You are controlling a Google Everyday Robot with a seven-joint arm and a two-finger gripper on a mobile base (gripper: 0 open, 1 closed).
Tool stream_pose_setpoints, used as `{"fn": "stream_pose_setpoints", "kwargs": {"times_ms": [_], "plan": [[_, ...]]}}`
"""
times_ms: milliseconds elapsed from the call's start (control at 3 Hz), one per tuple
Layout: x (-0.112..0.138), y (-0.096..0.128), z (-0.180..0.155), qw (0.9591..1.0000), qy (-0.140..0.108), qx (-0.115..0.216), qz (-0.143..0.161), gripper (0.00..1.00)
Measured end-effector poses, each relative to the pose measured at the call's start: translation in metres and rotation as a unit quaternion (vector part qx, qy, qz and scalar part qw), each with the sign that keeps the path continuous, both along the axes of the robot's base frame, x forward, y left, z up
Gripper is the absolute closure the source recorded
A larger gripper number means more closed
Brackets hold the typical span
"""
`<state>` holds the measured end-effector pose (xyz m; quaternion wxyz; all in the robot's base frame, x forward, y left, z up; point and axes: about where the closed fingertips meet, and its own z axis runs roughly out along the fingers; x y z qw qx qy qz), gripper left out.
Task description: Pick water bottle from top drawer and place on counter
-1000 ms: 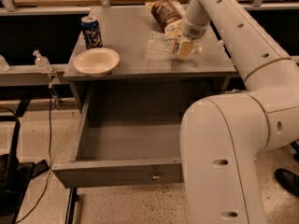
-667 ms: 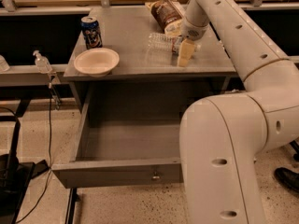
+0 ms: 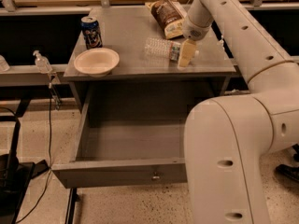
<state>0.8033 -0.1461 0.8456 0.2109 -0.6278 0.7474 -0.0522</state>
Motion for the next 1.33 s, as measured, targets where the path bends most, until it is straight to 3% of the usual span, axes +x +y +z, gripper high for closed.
{"fn": "stream_pose_setpoints", "kwargs": {"times_ms": [333,667,1000,1333], "plan": [[-0.008,0.000,0.028,0.9994,-0.023,0.026,0.007,0.00],[-0.008,0.001,0.027,0.9994,-0.023,0.027,0.007,0.00],[-0.011,-0.014,0.027,0.9960,-0.032,0.083,0.002,0.00],[-0.018,-0.043,0.043,0.9870,-0.065,0.147,-0.007,0.00]]}}
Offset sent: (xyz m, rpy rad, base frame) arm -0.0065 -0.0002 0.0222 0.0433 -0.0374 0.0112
